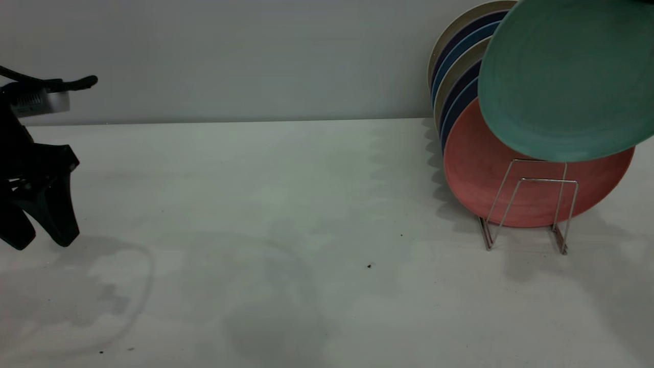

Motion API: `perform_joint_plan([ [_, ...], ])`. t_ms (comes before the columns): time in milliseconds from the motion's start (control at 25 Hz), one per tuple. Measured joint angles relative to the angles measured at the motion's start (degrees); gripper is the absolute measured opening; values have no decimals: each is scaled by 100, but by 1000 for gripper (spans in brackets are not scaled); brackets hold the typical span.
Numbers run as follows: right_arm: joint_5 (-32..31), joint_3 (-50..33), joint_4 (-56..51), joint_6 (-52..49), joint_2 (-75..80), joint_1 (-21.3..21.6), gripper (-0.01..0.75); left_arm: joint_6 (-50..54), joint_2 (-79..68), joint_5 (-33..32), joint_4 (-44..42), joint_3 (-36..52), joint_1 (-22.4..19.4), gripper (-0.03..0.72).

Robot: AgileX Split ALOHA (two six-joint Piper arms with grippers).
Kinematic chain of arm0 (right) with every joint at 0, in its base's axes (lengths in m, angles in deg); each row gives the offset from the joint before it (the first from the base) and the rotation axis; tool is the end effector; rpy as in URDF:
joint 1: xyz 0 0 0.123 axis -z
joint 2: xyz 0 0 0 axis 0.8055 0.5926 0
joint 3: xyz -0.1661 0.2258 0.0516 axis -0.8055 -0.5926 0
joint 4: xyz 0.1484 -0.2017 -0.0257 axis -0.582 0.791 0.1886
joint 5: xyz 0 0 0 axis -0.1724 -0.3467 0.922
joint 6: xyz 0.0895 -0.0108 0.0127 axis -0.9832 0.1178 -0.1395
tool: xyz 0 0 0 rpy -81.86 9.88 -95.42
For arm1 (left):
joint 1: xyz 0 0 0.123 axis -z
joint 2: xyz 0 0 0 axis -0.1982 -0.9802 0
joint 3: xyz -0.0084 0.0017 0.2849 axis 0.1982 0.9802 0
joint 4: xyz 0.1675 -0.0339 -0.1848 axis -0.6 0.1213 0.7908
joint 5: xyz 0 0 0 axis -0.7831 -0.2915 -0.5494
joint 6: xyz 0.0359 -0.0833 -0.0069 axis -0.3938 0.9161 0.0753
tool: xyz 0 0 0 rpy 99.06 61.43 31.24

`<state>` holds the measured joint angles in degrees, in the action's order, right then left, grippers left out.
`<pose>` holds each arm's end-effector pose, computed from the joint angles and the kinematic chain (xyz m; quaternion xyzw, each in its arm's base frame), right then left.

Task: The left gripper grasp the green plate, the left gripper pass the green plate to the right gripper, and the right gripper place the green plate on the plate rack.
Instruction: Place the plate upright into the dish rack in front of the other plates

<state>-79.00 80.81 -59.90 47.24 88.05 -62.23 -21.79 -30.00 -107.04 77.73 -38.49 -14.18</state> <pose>0.3469 0.0446 0.2820 -0.5590 0.7408 -0.2155 0.3038 0.3410 0.0020 0.1271 0.0329 0.9950 -0.0747 0.0582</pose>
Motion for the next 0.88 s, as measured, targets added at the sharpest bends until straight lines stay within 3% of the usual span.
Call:
perform_joint_plan([
  [880, 153, 0, -305, 0, 637, 0, 59, 0, 0, -12, 0, 0, 0, 539],
])
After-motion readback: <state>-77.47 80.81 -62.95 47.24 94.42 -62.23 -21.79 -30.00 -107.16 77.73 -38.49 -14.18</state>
